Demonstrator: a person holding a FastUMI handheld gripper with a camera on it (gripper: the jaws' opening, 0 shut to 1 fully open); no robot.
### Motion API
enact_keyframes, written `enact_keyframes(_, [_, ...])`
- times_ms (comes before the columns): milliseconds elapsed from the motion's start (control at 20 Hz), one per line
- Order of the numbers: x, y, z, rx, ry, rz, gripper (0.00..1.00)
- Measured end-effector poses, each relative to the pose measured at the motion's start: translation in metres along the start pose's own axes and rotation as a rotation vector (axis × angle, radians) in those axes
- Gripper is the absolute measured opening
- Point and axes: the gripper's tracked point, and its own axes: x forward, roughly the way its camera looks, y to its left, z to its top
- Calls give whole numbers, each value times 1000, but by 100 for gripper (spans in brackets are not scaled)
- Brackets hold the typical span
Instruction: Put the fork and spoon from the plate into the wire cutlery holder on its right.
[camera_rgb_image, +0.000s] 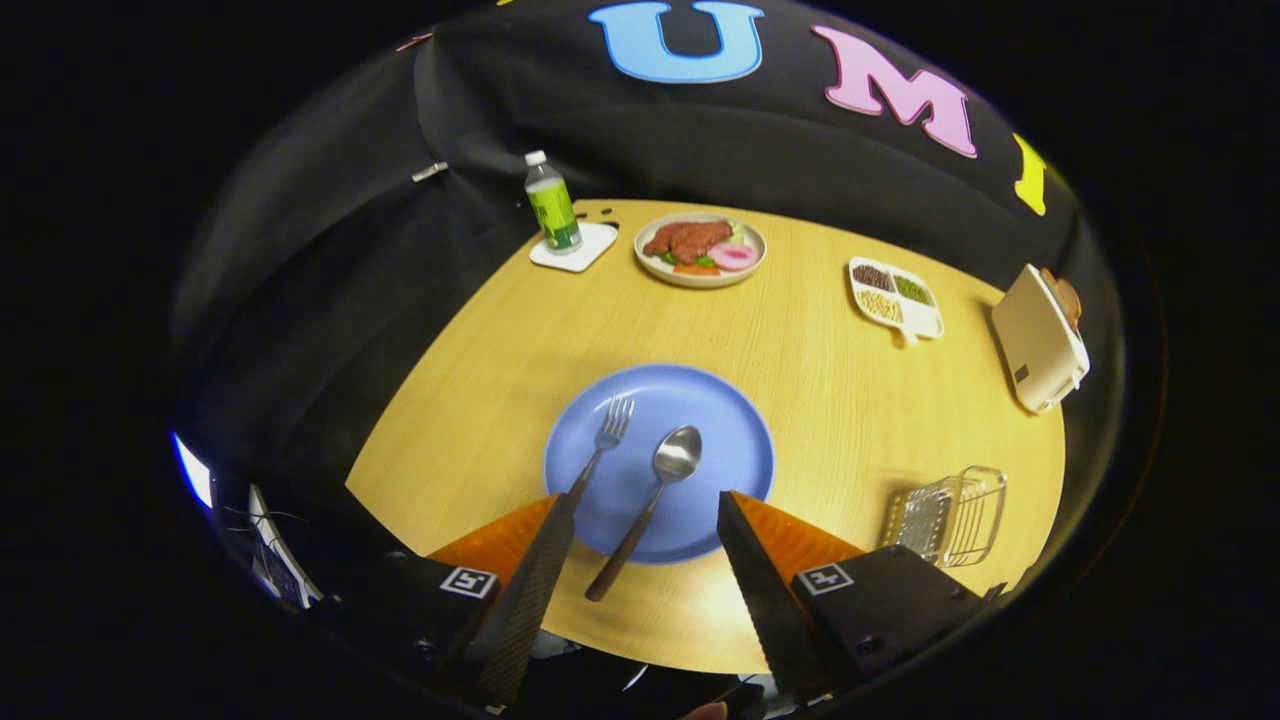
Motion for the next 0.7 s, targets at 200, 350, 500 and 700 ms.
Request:
enact_keyframes(200, [47, -5, -29, 93, 120, -35, 85])
enact_keyframes(350, [73, -11, -44, 148, 194, -62, 82])
enact_keyframes(500, [91, -14, -40, 190, 205, -87, 75])
enact_keyframes(700, [104, -19, -36, 183, 218, -122, 71])
